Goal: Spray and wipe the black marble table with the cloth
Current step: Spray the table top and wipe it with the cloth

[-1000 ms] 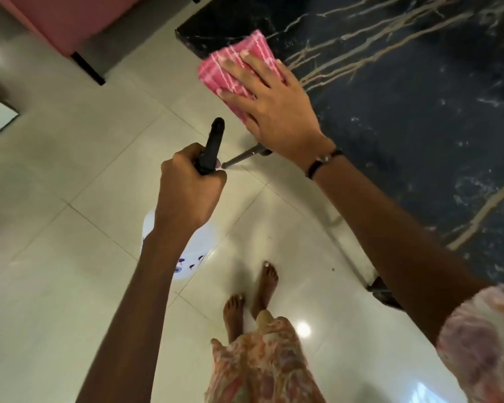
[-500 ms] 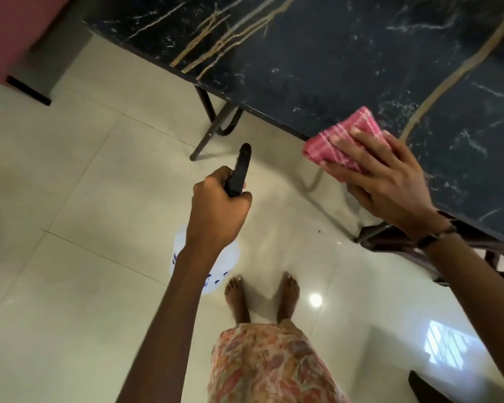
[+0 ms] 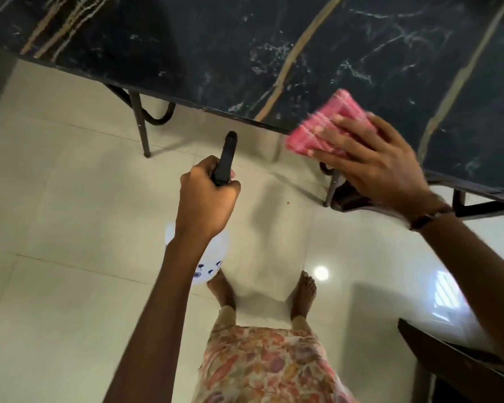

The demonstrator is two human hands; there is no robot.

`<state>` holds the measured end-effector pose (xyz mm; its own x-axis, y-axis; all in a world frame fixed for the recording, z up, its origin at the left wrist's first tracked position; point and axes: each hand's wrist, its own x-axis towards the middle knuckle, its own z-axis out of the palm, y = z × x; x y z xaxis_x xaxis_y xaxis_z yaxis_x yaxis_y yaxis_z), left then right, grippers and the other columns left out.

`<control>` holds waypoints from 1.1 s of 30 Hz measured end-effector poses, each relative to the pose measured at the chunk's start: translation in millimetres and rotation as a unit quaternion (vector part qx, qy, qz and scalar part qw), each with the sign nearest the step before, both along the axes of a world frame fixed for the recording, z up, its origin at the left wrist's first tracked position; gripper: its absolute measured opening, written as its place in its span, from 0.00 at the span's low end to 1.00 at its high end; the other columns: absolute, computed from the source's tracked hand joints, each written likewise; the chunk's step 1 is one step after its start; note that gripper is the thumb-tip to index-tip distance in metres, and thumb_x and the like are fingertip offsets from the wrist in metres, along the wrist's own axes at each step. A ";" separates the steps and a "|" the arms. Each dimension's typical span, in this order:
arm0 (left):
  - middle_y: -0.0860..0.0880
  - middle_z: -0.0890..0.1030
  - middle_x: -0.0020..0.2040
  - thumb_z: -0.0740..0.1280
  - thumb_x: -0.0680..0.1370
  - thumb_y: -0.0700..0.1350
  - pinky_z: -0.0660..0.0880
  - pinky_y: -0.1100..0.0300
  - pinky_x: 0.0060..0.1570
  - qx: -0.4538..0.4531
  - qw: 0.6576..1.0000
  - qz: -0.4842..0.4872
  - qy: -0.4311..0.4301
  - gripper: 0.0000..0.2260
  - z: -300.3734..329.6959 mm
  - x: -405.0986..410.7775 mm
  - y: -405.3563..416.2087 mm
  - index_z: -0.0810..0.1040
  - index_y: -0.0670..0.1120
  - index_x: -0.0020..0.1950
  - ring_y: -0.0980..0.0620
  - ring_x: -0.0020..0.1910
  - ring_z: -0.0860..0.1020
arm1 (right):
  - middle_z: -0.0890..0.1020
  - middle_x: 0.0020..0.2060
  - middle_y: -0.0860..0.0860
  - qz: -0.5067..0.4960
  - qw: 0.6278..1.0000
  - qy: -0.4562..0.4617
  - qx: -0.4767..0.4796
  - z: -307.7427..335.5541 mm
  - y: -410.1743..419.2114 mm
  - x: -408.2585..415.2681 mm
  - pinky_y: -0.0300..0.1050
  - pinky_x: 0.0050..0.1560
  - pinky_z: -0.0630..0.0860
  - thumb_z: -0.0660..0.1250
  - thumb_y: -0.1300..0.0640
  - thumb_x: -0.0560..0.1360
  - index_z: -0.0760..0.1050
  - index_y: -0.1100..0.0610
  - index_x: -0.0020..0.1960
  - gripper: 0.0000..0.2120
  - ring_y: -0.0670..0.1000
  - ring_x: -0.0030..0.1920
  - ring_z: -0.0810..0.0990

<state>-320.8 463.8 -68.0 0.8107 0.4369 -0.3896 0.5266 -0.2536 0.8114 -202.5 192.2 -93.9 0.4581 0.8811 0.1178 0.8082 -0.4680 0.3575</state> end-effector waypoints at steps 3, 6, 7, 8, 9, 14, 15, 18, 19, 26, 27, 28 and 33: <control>0.43 0.75 0.31 0.63 0.67 0.36 0.70 0.50 0.33 -0.004 1.000 -0.008 0.000 0.06 3.1 -2.3 -37.9 0.77 0.41 0.42 0.41 0.28 0.69 | 0.62 0.75 0.54 -0.032 0.999 0.010 -0.007 5.4 -92.1 -14.1 0.64 0.72 0.59 0.65 0.58 0.78 0.59 0.48 0.76 0.29 0.60 0.75 0.60; 0.44 0.75 0.31 0.63 0.65 0.38 0.73 0.45 0.33 -0.003 1.000 -0.012 -0.003 0.08 7.2 -3.4 -74.2 0.77 0.41 0.42 0.41 0.29 0.69 | 0.65 0.74 0.53 -0.062 0.998 0.019 0.024 5.9 -122.2 -24.0 0.63 0.71 0.60 0.65 0.57 0.78 0.63 0.48 0.74 0.26 0.59 0.74 0.62; 0.44 0.75 0.31 0.63 0.66 0.38 0.73 0.45 0.33 -0.003 1.000 -0.012 -0.003 0.08 8.3 -3.8 -86.2 0.77 0.41 0.42 0.41 0.29 0.69 | 0.64 0.74 0.52 -0.064 0.997 0.022 0.035 4.6 -118.9 -24.1 0.63 0.71 0.60 0.66 0.57 0.78 0.62 0.47 0.74 0.27 0.58 0.74 0.62; 0.44 0.75 0.31 0.63 0.66 0.37 0.73 0.45 0.33 -0.003 1.000 -0.011 -0.001 0.07 9.3 -3.8 -97.5 0.77 0.41 0.42 0.41 0.29 0.69 | 0.63 0.74 0.52 -0.065 0.997 0.025 0.043 3.7 -109.7 -22.7 0.62 0.72 0.60 0.66 0.57 0.78 0.61 0.46 0.75 0.28 0.58 0.74 0.61; 0.44 0.75 0.31 0.63 0.67 0.36 0.72 0.47 0.33 -0.005 1.000 -0.010 0.001 0.07 10.1 -3.4 -109.2 0.77 0.41 0.43 0.41 0.29 0.69 | 0.64 0.74 0.51 -0.061 0.997 0.028 0.044 2.2 -98.2 -20.3 0.63 0.72 0.59 0.65 0.57 0.78 0.60 0.45 0.75 0.29 0.57 0.74 0.61; 0.43 0.75 0.33 0.65 0.69 0.36 0.70 0.51 0.33 -0.006 1.000 -0.008 0.011 0.05 9.6 3.2 -157.8 0.78 0.42 0.43 0.42 0.29 0.69 | 0.64 0.74 0.50 0.003 0.997 0.053 0.048 -2.5 -41.6 -2.3 0.63 0.72 0.60 0.63 0.60 0.78 0.59 0.46 0.75 0.29 0.58 0.75 0.61; 0.42 0.75 0.33 0.65 0.70 0.36 0.71 0.51 0.33 -0.005 1.000 -0.011 0.010 0.05 9.1 5.0 -166.5 0.78 0.42 0.43 0.42 0.30 0.69 | 0.64 0.75 0.51 0.013 0.997 0.066 0.044 -2.8 -44.7 0.0 0.63 0.72 0.59 0.63 0.61 0.77 0.59 0.46 0.75 0.29 0.58 0.75 0.59; 0.40 0.74 0.34 0.65 0.70 0.35 0.70 0.50 0.34 -0.009 1.000 -0.027 0.008 0.04 8.9 8.4 -185.9 0.77 0.40 0.43 0.42 0.30 0.68 | 0.62 0.75 0.51 0.006 0.997 0.073 0.014 -0.6 -86.7 -1.0 0.62 0.73 0.57 0.60 0.61 0.78 0.57 0.46 0.76 0.29 0.58 0.76 0.57; 0.40 0.74 0.34 0.65 0.70 0.35 0.69 0.51 0.33 -0.012 0.999 -0.032 0.006 0.04 9.6 8.7 -189.3 0.77 0.40 0.43 0.42 0.29 0.67 | 0.63 0.75 0.52 0.000 0.997 0.073 0.008 0.4 -107.4 -4.3 0.62 0.73 0.57 0.59 0.60 0.77 0.56 0.46 0.76 0.29 0.59 0.76 0.58; 0.40 0.73 0.33 0.65 0.72 0.34 0.70 0.52 0.33 -0.016 0.995 -0.094 0.012 0.04 12.7 17.0 -211.5 0.77 0.40 0.45 0.43 0.29 0.67 | 0.62 0.75 0.53 -0.030 0.996 0.084 0.027 12.5 -223.8 -21.8 0.63 0.72 0.60 0.66 0.61 0.77 0.58 0.47 0.76 0.31 0.59 0.75 0.59; 0.40 0.73 0.33 0.66 0.72 0.34 0.70 0.52 0.33 -0.012 0.995 -0.102 0.010 0.04 13.8 19.6 -213.1 0.77 0.40 0.45 0.43 0.29 0.68 | 0.62 0.75 0.53 -0.034 0.995 0.091 0.032 11.6 -219.4 -20.6 0.63 0.72 0.60 0.65 0.60 0.77 0.58 0.47 0.76 0.31 0.59 0.75 0.59; 0.39 0.73 0.33 0.66 0.72 0.34 0.70 0.52 0.32 -0.009 0.994 -0.110 0.009 0.04 15.2 22.6 -214.9 0.77 0.40 0.45 0.42 0.29 0.68 | 0.64 0.74 0.53 -0.036 0.994 0.095 0.036 10.0 -211.5 -18.4 0.63 0.72 0.60 0.65 0.59 0.77 0.58 0.46 0.75 0.31 0.59 0.75 0.59; 0.33 0.74 0.36 0.66 0.71 0.37 0.70 0.51 0.31 0.007 0.988 -0.153 -0.005 0.05 24.8 35.2 -225.9 0.76 0.40 0.46 0.40 0.30 0.67 | 0.67 0.73 0.53 -0.011 0.995 0.090 0.033 0.8 -188.1 -10.0 0.63 0.71 0.61 0.69 0.58 0.75 0.59 0.46 0.75 0.33 0.60 0.74 0.62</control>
<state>-285.6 238.0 -43.2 0.9094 0.1756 -0.3769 0.4156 -0.4114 0.8112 -212.5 4.1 -93.1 0.4954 0.8640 0.0900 0.8461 -0.5034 0.1754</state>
